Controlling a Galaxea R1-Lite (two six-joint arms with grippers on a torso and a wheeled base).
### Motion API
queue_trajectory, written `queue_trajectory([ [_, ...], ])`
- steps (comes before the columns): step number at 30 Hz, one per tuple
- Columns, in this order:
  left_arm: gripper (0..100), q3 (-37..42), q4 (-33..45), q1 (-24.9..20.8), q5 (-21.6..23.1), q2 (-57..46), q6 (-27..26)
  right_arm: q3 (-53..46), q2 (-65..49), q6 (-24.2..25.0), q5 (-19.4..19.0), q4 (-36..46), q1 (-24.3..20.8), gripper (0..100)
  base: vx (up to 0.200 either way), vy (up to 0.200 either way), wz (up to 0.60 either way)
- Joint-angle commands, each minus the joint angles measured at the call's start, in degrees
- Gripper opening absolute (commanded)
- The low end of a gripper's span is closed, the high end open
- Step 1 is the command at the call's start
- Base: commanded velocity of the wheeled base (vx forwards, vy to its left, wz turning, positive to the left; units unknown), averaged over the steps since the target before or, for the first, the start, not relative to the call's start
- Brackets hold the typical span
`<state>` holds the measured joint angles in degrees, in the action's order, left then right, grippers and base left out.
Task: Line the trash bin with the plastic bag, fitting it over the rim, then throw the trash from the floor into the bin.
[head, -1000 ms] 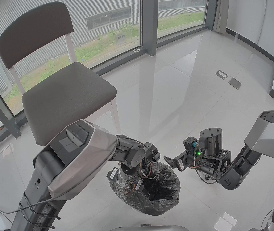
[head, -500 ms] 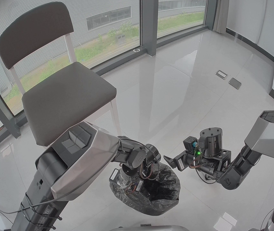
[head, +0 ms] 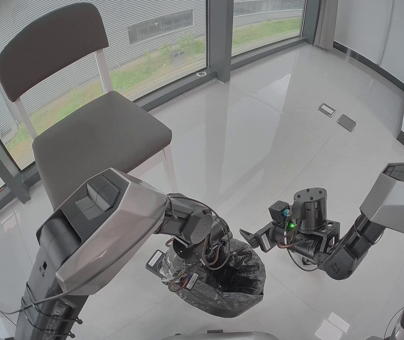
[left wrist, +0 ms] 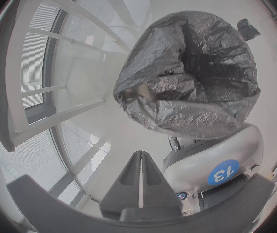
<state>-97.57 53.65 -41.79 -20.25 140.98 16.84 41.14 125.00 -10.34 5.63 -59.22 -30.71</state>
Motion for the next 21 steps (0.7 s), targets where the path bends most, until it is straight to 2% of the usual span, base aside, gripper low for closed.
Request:
queue_trajectory([
  [1, 0, 2.83, -0.21, -1.63, -1.37, -1.41, -0.66, -0.01, -0.02, -0.03, -0.01, -0.10, -0.05, 100, 0.000, 0.000, 0.00],
  [6, 0, -0.16, -2.06, -2.51, -0.14, -1.24, 2.50, -0.19, -0.37, 0.05, -0.01, -0.10, 0.12, 100, 0.000, 0.000, 0.00],
  [9, 0, -2.80, -2.76, -2.95, 3.02, -1.15, 5.58, -0.27, -0.72, 0.05, -0.01, -0.10, 0.12, 100, 0.000, 0.000, 0.00],
  [10, 100, -3.50, -2.85, -2.95, 3.73, -0.97, 6.02, -0.36, -0.72, 0.05, -0.01, -0.10, 0.03, 100, 0.000, 0.000, 0.00],
  [15, 100, -6.49, -2.23, -3.03, 3.99, 1.13, 6.28, -0.54, -0.90, 0.14, -0.01, -0.19, 0.03, 100, 0.000, 0.000, 0.00],
  [21, 100, -6.31, -1.36, -3.74, 3.99, 0.26, 7.16, -1.50, -1.43, 0.05, -0.01, -0.19, 0.03, 100, 0.000, 0.000, 0.00],
])
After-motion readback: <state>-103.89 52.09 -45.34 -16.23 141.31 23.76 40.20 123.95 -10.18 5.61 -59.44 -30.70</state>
